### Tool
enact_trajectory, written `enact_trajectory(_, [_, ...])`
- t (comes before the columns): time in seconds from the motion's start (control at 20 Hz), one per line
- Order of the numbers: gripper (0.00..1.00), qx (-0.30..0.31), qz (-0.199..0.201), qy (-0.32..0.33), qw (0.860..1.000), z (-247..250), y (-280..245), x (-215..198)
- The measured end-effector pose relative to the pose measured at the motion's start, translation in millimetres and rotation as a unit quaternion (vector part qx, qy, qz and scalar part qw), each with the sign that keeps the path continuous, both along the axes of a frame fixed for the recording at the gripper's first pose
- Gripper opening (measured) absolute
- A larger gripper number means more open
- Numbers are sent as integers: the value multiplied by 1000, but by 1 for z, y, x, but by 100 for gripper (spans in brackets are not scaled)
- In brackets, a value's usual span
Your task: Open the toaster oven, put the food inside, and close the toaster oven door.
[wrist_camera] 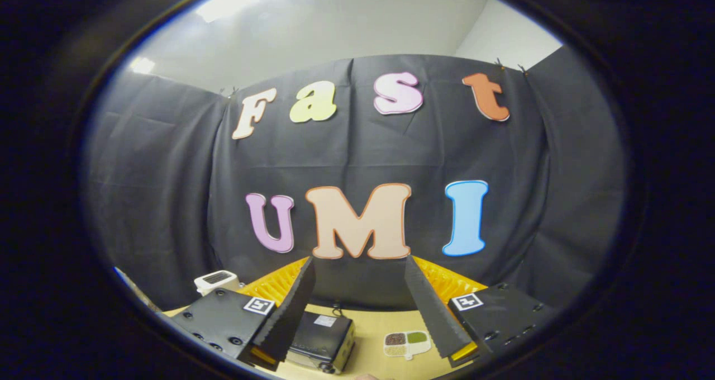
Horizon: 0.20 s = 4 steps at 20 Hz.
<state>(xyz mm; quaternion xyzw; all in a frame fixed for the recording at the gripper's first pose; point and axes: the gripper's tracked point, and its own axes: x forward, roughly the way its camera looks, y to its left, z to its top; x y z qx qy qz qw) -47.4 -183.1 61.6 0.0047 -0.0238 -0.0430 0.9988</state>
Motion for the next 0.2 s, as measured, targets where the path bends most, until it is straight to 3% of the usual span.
enact_trajectory(0.2, [99,4,-4,-3,1000,2,-19,-5])
